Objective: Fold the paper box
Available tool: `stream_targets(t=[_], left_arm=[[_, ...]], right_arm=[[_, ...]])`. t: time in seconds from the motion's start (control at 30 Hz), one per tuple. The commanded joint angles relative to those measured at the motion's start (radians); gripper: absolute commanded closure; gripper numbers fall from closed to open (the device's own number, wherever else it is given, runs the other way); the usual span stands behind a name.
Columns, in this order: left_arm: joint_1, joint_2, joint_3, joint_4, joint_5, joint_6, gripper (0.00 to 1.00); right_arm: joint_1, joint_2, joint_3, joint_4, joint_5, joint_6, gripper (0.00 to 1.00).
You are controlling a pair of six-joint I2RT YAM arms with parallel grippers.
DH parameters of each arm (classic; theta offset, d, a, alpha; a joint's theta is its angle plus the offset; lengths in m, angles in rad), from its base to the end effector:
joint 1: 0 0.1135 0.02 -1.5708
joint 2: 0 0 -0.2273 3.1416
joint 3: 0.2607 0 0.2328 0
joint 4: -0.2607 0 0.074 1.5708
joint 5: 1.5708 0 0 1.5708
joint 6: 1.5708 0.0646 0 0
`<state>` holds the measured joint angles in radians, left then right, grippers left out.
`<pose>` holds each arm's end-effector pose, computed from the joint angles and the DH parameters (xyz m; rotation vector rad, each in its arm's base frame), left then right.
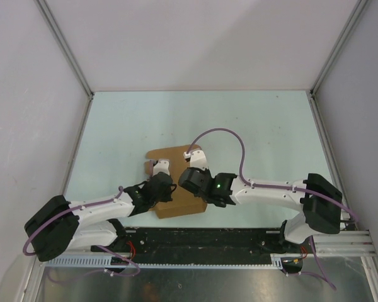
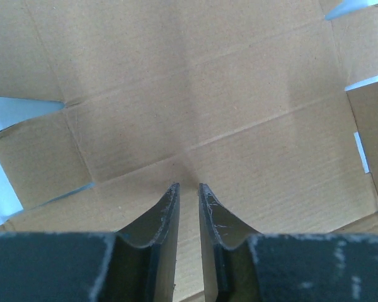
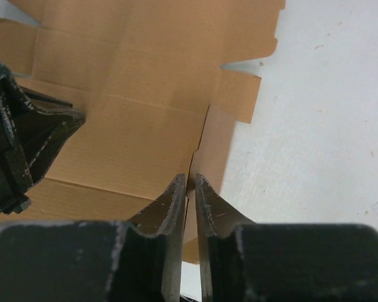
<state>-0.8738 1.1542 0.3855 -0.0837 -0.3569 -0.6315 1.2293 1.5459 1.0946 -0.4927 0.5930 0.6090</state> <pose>0.1585 -0.1542 0.1068 0.1270 2.3702 -0.2961 0.1404 0.2873 0.1933 -0.4855 2.2615 0.1666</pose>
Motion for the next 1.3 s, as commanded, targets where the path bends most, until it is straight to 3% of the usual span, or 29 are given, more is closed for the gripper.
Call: stream_targets(t=[0.0,0.2,0.5,0.77,0.87,1.0,1.13,1.27], left_arm=[[0.004,0.001,-0.004,0.027,0.010,-0.025,0.77],[0.006,0.012,0.001,0.029,0.010,-0.027,0.77],[0.004,0.036,0.007,0.032,0.010,-0.031,0.78],[0.004,0.013,0.001,0.032,0.009,-0.031,0.79],[0.004,0.006,0.001,0.032,0.010,-0.030,0.80],[0.004,0.006,0.003,0.033,0.010,-0.028,0.80],[0.004,0.004,0.004,0.032,0.013,-0.022,0.80],[0.004,0.013,0.007,0.032,0.010,-0.020,0.80]], right_arm=[[0.021,0.028,0.042,0.051,-0.015,0.020,0.79],[0.027,0.052,0.053,0.062,-0.039,0.020,0.58],[0.026,-0.004,0.053,0.085,-0.032,0.041,0.54],[0.012,-0.206,0.030,0.027,0.100,0.089,0.53],[-0.030,-0.292,-0.005,-0.068,0.166,0.198,0.50],[-0.187,-0.371,-0.099,-0.205,0.130,0.354,0.50],[-0.362,-0.417,-0.215,-0.192,-0.013,0.333,0.50],[-0.398,-0.392,-0.289,-0.130,-0.097,0.275,0.51]])
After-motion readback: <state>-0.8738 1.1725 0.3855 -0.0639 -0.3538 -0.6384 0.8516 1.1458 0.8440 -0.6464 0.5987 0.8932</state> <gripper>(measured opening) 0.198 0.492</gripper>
